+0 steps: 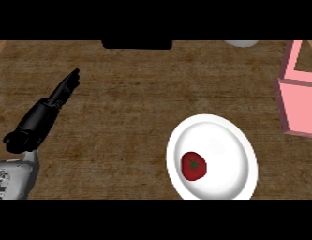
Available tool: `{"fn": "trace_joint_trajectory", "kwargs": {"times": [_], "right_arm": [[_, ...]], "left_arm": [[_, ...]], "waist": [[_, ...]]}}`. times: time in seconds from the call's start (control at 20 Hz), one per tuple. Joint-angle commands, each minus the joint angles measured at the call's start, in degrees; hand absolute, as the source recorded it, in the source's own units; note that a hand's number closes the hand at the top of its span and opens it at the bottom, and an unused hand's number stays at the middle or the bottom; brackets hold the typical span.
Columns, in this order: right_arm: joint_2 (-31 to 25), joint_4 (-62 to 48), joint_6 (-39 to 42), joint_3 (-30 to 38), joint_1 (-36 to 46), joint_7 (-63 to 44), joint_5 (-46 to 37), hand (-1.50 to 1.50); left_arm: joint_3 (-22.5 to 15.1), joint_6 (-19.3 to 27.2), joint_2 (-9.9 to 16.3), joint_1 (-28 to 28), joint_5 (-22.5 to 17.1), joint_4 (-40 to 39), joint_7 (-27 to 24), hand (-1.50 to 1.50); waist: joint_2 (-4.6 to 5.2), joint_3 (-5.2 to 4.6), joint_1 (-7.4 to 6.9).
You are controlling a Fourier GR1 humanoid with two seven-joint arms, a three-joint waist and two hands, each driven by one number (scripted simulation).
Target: Pick the can from the plate and place it in the cardboard box
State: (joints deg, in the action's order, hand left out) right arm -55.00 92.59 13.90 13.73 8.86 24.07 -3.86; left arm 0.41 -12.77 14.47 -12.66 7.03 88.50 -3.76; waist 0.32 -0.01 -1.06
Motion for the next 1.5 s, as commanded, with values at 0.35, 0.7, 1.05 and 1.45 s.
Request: {"fn": "trace_joint_trajectory", "kwargs": {"times": [0.35, 0.7, 1.05, 1.45], "right_arm": [[-6.96, -28.18, 8.07, -13.41, 14.84, 8.75, -17.38, 1.50], [-7.55, -44.27, 7.10, -20.58, 21.50, 19.30, -29.86, 1.50], [-4.91, -52.56, 12.09, -24.93, 28.68, 34.02, -30.87, -1.50], [4.27, -60.31, 25.27, -12.10, 31.02, 30.19, -5.42, -1.50]], "left_arm": [[-1.29, -1.41, -0.91, -4.52, 0.04, 0.12, 1.93, 0.00], [-1.49, -1.38, -0.79, -1.52, 0.72, 1.76, 0.90, 0.00], [-0.68, -0.77, -1.19, -2.37, 1.08, -0.98, -0.27, 0.00], [-0.22, -0.36, -1.43, -1.76, 0.72, -0.38, 0.22, 0.00]], "waist": [[0.71, 0.09, -2.80], [0.56, 0.15, -2.78], [0.58, 0.15, -2.34], [0.25, 0.28, -1.56]]}}
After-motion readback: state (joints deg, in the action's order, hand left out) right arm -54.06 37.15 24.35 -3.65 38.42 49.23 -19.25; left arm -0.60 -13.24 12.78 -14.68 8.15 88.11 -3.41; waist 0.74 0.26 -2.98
